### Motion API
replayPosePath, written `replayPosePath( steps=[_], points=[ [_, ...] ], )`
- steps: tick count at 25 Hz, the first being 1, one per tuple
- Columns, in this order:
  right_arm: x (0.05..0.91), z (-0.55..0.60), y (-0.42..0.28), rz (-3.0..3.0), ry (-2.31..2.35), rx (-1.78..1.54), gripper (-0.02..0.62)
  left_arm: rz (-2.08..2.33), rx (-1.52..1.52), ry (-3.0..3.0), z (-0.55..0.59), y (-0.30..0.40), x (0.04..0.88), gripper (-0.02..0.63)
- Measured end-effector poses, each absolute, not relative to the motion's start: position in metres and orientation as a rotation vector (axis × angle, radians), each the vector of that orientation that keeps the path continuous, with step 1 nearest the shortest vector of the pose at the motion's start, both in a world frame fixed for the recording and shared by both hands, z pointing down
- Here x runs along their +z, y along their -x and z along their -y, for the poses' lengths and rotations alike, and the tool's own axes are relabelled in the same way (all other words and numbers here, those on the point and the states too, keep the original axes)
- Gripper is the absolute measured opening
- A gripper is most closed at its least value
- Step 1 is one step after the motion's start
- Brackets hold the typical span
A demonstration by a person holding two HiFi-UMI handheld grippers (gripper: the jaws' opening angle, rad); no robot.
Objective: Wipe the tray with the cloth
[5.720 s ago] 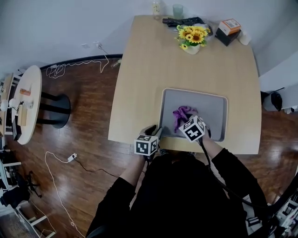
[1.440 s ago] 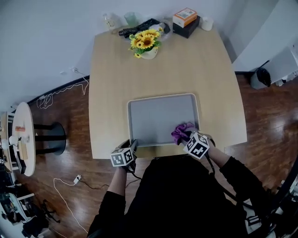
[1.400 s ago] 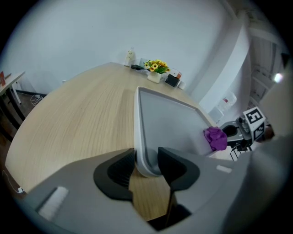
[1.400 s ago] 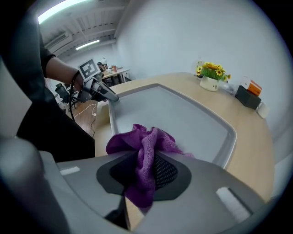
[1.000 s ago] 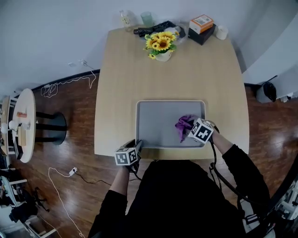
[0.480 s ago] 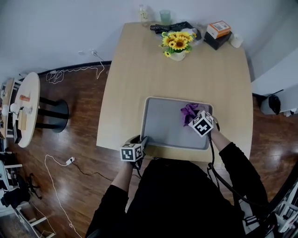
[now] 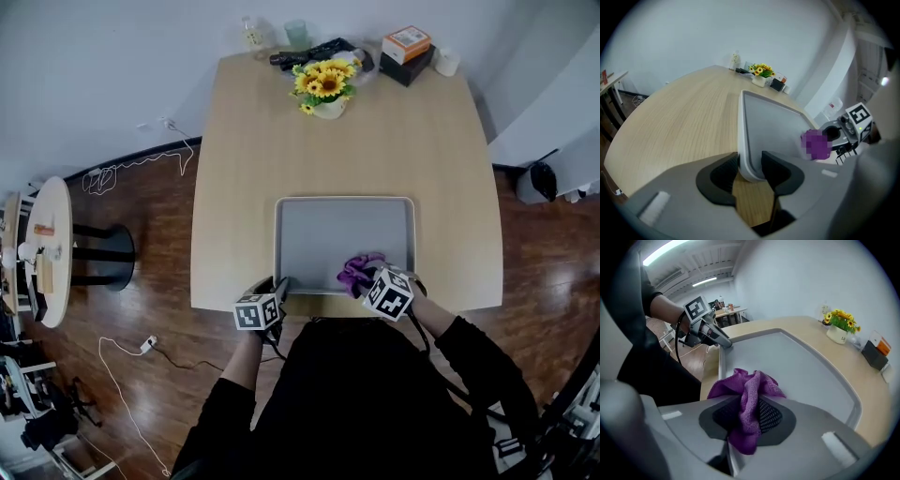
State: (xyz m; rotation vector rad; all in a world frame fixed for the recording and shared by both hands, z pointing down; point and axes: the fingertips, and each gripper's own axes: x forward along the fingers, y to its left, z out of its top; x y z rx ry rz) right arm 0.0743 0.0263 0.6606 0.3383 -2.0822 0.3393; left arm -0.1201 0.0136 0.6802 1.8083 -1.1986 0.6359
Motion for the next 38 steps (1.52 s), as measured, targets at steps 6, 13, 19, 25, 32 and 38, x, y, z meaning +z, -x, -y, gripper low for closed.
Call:
replayPosePath(
  steps=[6, 13, 19, 25, 32, 38],
  points=[
    [0.662, -0.001, -0.079, 2.081, -0.204, 0.389, 0.083, 1.202, 0.604, -1.799, -0.013, 0.116, 0.678, 0.146],
    [0.663, 0.126, -0.081, 2.051, -0.413, 0.369, 0.083, 1.206, 0.596, -1.802, -0.01, 0.115, 0.677, 0.146],
    [0.662, 0.155, -0.078, 2.014, -0.555, 0.381, 0.081, 1.197, 0.617, -1.829, -0.012, 0.118, 0.679, 0.146],
    [0.658, 0.096, -0.06, 2.034, -0.554, 0.33, 0.08, 1.176, 0.624, -1.844, -0.01, 0.119, 0.679, 0.146],
    [0.66, -0.014, -0.024, 2.074, -0.27, 0.285, 0.08, 1.174, 0.628, -1.848, -0.012, 0.118, 0.679, 0.146],
    [0.663, -0.023, -0.021, 2.073, -0.097, 0.285, 0.081, 1.171, 0.61, -1.849, -0.012, 0.115, 0.679, 0.146]
  ],
)
